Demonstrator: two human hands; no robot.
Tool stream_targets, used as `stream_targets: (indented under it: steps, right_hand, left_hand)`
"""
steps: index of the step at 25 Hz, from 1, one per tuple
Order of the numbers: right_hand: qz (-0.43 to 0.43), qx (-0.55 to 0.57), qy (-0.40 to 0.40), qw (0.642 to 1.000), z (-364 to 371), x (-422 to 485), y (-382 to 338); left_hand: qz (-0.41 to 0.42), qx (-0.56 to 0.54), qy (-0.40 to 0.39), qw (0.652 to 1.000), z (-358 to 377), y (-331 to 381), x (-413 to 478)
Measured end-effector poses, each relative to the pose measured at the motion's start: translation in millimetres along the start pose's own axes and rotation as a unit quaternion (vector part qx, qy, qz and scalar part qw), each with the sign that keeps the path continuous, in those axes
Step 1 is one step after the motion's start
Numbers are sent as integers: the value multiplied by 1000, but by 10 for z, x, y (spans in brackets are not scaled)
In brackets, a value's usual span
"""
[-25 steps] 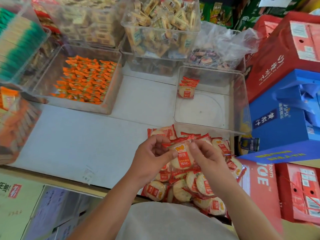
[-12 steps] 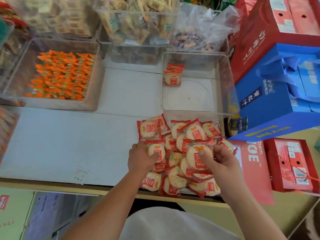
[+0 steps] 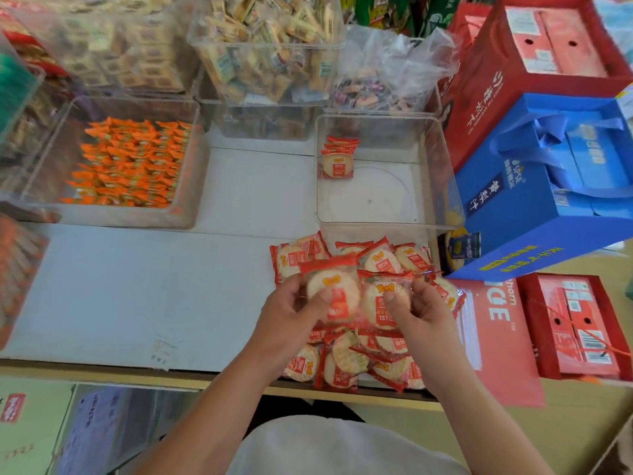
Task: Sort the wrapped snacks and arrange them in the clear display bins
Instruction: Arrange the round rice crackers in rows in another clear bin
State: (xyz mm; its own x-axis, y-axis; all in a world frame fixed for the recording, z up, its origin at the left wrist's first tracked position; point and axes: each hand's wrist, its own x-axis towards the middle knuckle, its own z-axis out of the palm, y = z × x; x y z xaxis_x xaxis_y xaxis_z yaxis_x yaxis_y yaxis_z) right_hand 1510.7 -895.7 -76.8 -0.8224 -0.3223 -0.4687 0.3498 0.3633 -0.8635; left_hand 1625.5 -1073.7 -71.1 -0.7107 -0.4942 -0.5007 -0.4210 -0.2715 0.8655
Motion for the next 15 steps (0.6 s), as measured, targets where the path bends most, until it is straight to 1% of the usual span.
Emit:
stream_targets:
  steps: [1,2,3,6,9,10,11,13,15]
  right_hand:
    - [-1,2,-10,1000,33,9,-40]
    - [-4,5,-22,1000,64,13,-76]
    - [-7,4,-29,1000,100,12,-118]
    - [-27,-35,-35,998,202,-64,-297]
    - [-31,-60,-60,996,257,-116,-405]
    - [-28,-55,-73,995,280,-115,-417]
    - [-30,-52,-82,995,303,-111,-440]
    - [-44,-49,-101,993,348,-67,-437]
    - [-47,-29,-127,990,393,6,-500]
  left_hand:
    - [10,-2,-43,999,45,72,-83]
    - [20,-1,-64,998,88,116,-138]
    - [30,5,-64,997,114,126,-149]
    - [52,15,-21,998,184,134,-120]
    - [78,70,-3,994,265,164,-95]
    - [87,85,-11,993,277,163,-76]
    - [91,84,-37,992,284,173,-56]
    - [69,45,-104,991,294,204,-10]
    - [63,28,-145,987,264,285,46]
